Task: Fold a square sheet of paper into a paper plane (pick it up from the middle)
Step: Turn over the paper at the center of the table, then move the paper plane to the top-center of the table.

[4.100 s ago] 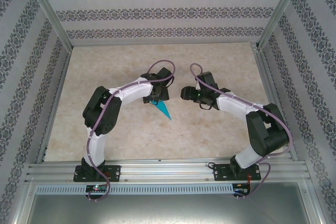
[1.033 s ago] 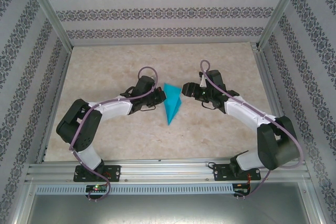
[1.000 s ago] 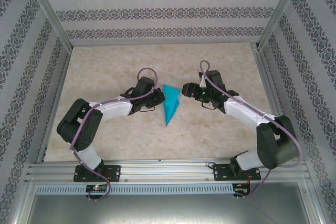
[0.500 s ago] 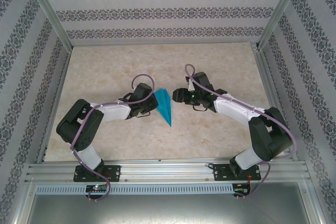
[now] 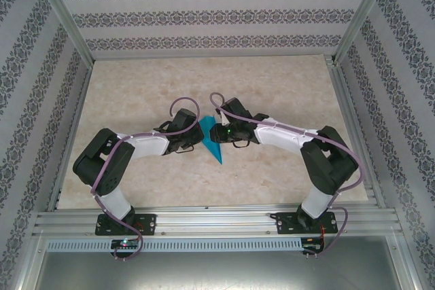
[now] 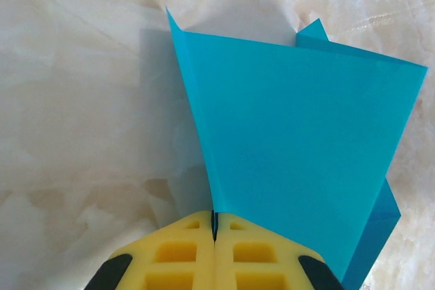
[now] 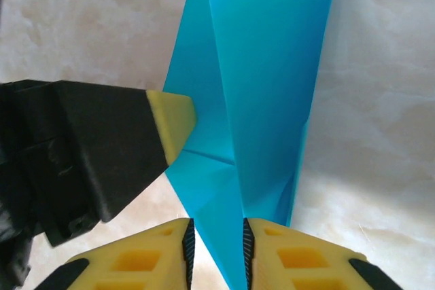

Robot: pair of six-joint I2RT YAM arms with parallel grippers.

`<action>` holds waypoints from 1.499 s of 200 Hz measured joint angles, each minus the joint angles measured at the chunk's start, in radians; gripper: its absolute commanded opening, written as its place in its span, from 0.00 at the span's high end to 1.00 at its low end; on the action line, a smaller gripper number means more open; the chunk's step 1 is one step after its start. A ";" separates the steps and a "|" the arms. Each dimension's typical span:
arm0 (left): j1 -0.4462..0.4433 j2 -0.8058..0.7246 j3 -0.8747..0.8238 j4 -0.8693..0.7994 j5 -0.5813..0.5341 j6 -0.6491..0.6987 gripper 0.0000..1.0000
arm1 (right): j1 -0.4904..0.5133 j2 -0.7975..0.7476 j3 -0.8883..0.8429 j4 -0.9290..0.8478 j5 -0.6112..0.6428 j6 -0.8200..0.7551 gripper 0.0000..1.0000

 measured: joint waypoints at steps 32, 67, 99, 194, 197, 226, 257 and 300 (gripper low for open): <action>0.000 0.000 0.000 0.000 0.000 0.000 0.99 | 0.002 0.039 0.030 -0.034 0.023 -0.005 0.70; 0.000 0.000 0.000 0.000 0.000 0.000 0.99 | 0.002 0.072 0.058 -0.062 0.034 -0.011 0.66; 0.000 0.000 0.000 0.000 0.001 0.000 0.99 | 0.002 0.096 0.078 -0.081 0.035 -0.026 0.65; 0.000 0.000 0.000 0.000 0.004 0.000 0.99 | 0.016 0.108 0.091 -0.130 0.030 -0.034 0.67; 0.000 0.000 0.000 0.000 0.004 0.000 0.99 | 0.019 0.108 0.090 -0.132 0.030 -0.034 0.67; 0.000 0.000 0.000 0.000 0.004 0.000 0.99 | 0.021 0.106 0.090 -0.145 0.030 -0.034 0.67; 0.000 0.000 0.000 0.000 0.004 0.000 0.99 | 0.026 0.106 0.090 -0.157 0.031 -0.038 0.65; 0.000 0.000 0.000 0.000 0.007 -0.001 0.98 | 0.049 0.106 0.090 -0.163 0.029 -0.038 0.62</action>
